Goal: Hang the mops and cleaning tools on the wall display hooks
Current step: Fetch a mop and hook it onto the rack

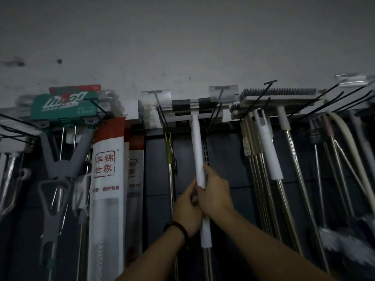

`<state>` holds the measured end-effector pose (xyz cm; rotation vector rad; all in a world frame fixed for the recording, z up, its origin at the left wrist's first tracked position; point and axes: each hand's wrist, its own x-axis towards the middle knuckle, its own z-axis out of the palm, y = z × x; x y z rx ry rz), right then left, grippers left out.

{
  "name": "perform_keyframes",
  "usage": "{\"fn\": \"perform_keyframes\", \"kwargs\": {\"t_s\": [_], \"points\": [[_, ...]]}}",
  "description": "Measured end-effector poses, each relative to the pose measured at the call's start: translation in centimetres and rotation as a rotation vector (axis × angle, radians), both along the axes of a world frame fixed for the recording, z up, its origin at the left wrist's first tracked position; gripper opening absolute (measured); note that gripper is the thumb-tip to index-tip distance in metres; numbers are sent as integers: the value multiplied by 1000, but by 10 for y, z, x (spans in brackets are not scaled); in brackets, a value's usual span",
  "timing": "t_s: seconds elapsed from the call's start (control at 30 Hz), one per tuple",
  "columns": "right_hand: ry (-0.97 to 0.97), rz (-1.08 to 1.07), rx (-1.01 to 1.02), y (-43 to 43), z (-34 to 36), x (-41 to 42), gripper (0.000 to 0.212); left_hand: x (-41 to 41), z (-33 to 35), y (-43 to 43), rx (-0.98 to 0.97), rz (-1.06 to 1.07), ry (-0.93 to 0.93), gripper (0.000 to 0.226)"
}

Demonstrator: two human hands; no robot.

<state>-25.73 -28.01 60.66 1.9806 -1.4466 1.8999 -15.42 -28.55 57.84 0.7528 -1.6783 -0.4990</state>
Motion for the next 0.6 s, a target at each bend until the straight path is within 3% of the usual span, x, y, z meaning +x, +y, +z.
{"fn": "perform_keyframes", "kwargs": {"t_s": [0.13, 0.3, 0.4, 0.5, 0.6], "points": [[63, -134, -55, 16, -30, 15, 65, 18, -22, 22, 23, 47, -83, 28], [165, -139, -98, 57, -82, 45, 38, 68, -70, 76, 82, 111, -117, 26], [18, 92, 145, 98, -120, 76, 15, 120, -120, 110, 180, 142, 10, 19], [-171, 329, 346, 132, -175, 117, 23, 182, -182, 148, 394, 178, 180, 26], [-164, 409, 585, 158, -238, 168, 21, 248, -251, 184, 534, 235, 144, 26]]}}
